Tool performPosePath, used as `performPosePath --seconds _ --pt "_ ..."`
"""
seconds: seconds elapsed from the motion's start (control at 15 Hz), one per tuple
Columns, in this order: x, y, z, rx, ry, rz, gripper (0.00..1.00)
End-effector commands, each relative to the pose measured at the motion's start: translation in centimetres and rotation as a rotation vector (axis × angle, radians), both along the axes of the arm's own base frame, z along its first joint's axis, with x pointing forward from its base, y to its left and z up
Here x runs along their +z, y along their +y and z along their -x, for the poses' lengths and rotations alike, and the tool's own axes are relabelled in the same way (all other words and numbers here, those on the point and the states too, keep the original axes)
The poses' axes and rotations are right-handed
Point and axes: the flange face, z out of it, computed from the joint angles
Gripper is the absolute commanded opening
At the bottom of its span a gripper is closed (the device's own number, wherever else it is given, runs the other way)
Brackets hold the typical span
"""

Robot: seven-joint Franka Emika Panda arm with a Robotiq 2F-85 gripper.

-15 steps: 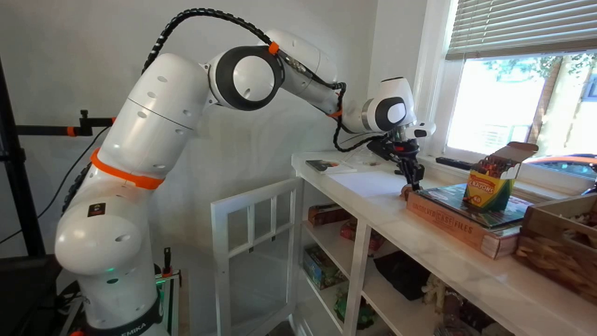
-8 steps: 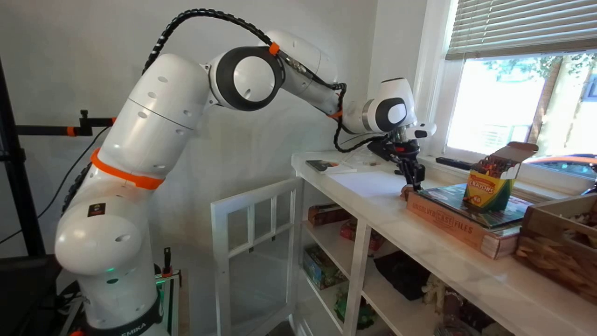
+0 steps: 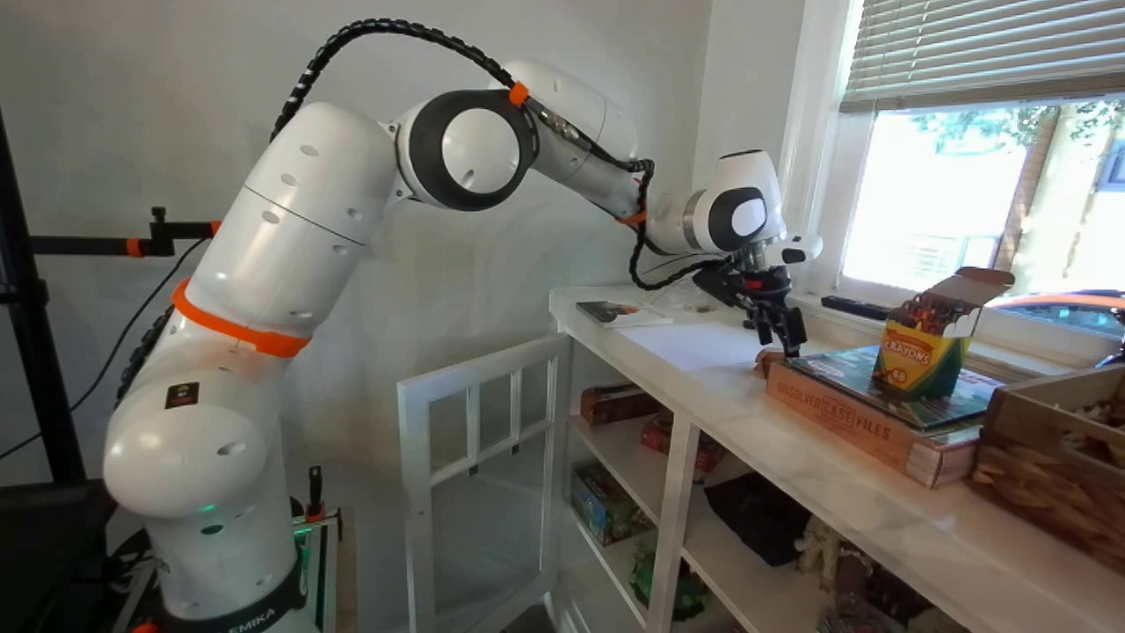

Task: Put the light brown block on the other blocks

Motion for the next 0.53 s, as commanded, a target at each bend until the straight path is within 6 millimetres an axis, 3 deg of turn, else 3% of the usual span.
performPosePath --seconds 0.0,0.47 --pt "0.7 -0.3 0.1 -0.004 0.008 -0.013 1.00" --pt "4.4 -1.2 2.7 0.055 0.065 -0.060 1.00"
